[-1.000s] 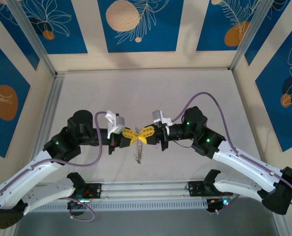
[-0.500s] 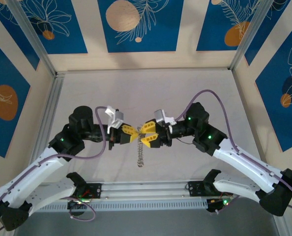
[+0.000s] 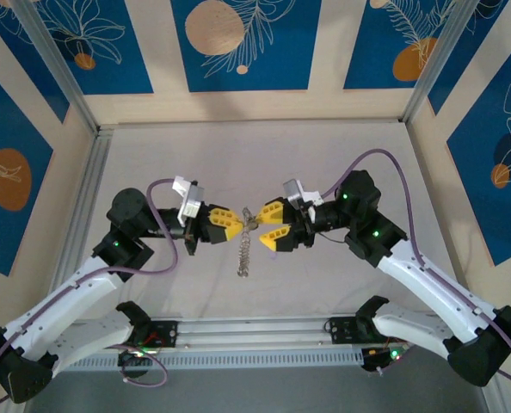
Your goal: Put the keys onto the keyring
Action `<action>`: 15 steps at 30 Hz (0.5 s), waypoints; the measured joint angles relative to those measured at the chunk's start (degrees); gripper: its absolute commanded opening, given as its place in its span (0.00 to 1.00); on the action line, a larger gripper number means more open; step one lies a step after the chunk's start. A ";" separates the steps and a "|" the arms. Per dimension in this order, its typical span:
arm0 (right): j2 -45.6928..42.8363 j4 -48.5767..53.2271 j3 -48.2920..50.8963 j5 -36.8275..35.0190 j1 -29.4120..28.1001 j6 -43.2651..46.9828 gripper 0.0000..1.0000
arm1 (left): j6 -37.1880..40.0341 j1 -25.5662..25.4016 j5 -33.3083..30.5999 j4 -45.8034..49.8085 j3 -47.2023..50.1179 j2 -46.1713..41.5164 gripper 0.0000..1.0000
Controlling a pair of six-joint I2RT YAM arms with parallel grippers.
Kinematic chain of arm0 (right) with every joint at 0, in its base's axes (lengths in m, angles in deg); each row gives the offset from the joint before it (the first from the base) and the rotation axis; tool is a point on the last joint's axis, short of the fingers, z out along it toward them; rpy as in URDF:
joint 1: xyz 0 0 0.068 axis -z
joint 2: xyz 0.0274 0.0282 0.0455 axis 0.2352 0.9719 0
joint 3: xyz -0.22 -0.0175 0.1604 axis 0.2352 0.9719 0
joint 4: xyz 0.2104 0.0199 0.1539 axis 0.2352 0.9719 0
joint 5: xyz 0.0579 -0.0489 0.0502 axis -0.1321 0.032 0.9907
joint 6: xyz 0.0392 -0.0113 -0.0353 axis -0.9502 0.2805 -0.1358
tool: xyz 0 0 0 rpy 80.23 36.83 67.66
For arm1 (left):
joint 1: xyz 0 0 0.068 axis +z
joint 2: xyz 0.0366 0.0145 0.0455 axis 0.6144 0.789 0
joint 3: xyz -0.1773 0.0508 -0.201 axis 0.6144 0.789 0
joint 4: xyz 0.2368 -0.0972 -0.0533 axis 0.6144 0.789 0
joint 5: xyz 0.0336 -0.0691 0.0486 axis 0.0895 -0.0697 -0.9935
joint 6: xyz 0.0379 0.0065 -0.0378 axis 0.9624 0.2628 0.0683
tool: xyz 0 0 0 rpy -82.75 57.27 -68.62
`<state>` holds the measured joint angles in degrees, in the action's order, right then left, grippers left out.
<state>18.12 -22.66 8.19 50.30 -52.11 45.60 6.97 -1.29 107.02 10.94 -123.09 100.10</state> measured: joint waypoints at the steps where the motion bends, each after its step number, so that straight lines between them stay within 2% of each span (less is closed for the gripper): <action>1: 0.42 0.04 -1.01 0.17 -0.37 0.02 0.32 | -0.70 0.04 0.50 -1.64 0.11 0.00 0.00; 4: 0.92 -0.04 -3.72 0.37 -2.34 -0.02 0.25 | -3.02 0.24 1.88 -6.67 0.37 0.17 0.00; 15: 0.98 -1.03 -6.08 -1.75 -6.62 0.22 0.18 | -9.73 0.59 4.22 -17.94 1.40 1.09 0.00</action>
<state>19.11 -23.69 2.11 48.55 -58.73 45.82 -2.75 -0.70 111.24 -7.01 -121.69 101.19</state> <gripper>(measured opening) 0.184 0.046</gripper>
